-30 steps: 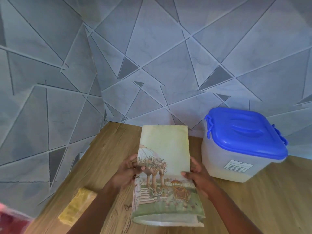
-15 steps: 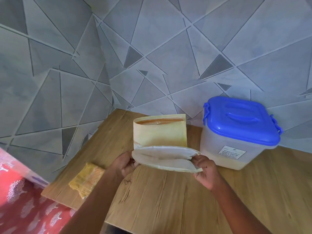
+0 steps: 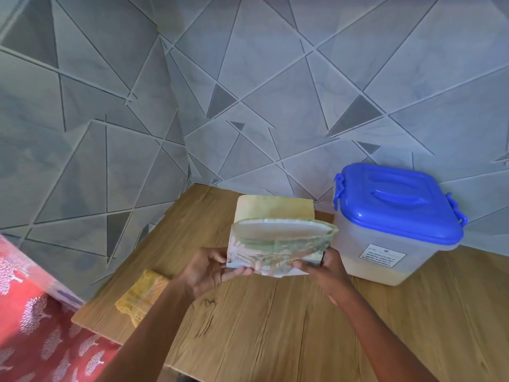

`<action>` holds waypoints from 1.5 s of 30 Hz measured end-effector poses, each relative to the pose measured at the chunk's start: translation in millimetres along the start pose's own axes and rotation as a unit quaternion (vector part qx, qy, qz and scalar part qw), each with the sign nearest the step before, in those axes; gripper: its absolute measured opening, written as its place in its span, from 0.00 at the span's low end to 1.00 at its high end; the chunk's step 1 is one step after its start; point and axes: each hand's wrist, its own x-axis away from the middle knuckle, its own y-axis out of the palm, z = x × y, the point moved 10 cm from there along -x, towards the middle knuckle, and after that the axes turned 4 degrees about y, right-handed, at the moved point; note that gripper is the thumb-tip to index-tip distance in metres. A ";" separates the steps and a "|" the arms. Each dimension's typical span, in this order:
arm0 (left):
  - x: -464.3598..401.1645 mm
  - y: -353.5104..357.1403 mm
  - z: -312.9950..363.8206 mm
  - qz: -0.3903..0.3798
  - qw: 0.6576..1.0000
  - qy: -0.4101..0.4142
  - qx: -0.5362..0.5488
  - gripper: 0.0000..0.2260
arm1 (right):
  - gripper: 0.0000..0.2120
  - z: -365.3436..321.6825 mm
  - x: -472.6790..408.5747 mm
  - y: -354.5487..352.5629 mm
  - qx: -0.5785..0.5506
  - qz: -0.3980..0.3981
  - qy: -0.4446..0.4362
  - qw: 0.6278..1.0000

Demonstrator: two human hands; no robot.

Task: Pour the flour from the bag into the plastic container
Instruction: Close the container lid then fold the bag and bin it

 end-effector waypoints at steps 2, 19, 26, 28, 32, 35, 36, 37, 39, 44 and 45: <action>4.7 9.6 8.6 -0.066 0.994 0.029 -0.087 0.26 | 0.24 -0.4 -1.7 -3.3 0.003 0.002 -0.002 1.000; 32.2 55.2 47.3 -0.030 0.894 0.335 -0.296 0.25 | 0.32 2.7 -1.8 -7.5 0.013 -0.034 -0.010 0.999; 41.5 51.6 44.4 -0.008 0.876 0.366 -0.315 0.18 | 0.35 -17.4 2.4 0.1 -0.055 -0.143 -0.015 0.988; 43.3 50.5 39.1 -0.009 0.874 0.358 -0.328 0.17 | 0.35 -14.2 2.2 3.4 -0.091 -0.172 0.007 0.981; 48.2 38.5 29.5 0.016 0.889 0.341 -0.306 0.15 | 0.35 -6.0 2.8 5.9 -0.102 -0.171 0.036 0.979; 53.4 26.9 19.1 0.028 0.909 0.320 -0.266 0.15 | 0.28 -2.9 3.7 10.9 -0.098 -0.172 0.032 0.980; 56.5 21.5 14.2 0.033 0.917 0.310 -0.249 0.15 | 0.25 -1.5 4.8 15.9 -0.095 -0.180 0.032 0.978; 60.3 14.1 10.5 0.045 0.922 0.304 -0.235 0.14 | 0.22 -0.4 6.8 21.9 -0.095 -0.192 0.032 0.976; 70.4 -4.6 4.4 0.084 0.925 0.302 -0.213 0.13 | 0.19 -0.9 11.1 35.8 -0.089 -0.208 0.033 0.973; 104.4 -44.5 -10.7 0.133 0.924 0.308 -0.186 0.12 | 0.18 4.8 24.9 81.6 -0.086 -0.247 0.047 0.964; 112.5 -52.5 -14.3 0.141 0.923 0.307 -0.185 0.12 | 0.18 7.0 28.8 90.9 -0.086 -0.254 0.051 0.962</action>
